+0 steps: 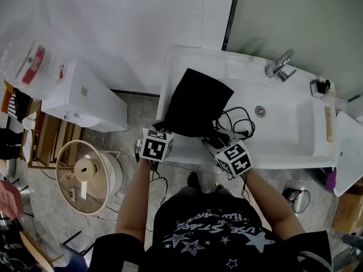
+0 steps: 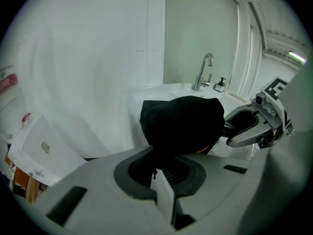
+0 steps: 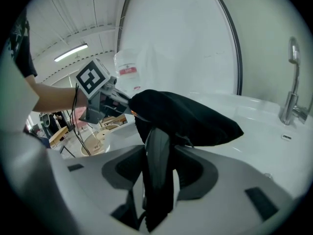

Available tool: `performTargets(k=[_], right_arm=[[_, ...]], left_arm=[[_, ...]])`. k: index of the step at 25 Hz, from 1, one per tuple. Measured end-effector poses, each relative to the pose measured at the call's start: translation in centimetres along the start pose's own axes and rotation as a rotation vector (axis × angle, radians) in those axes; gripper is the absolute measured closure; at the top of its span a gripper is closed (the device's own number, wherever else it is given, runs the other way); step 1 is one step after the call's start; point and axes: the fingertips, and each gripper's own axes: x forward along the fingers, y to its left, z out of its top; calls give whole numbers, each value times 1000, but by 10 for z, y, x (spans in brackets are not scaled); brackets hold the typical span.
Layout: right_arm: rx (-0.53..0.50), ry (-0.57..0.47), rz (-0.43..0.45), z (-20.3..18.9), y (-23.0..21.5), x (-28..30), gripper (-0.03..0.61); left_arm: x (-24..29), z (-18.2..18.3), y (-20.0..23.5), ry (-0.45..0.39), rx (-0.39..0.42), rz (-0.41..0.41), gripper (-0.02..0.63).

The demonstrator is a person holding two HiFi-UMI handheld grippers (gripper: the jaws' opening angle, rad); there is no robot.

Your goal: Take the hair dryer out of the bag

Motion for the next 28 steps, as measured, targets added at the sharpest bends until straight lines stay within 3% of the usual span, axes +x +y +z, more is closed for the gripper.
performTargets(k=[12, 17, 28], right_arm=[[-170, 64, 118, -24, 21, -23, 385], [-184, 73, 182, -29, 41, -35, 385], [-220, 63, 239, -40, 64, -65, 385]], left_arm=[[-21, -8, -14, -5, -31, 19, 584], [-23, -11, -17, -8, -24, 32, 584], [-25, -28, -27, 15, -37, 55, 577]])
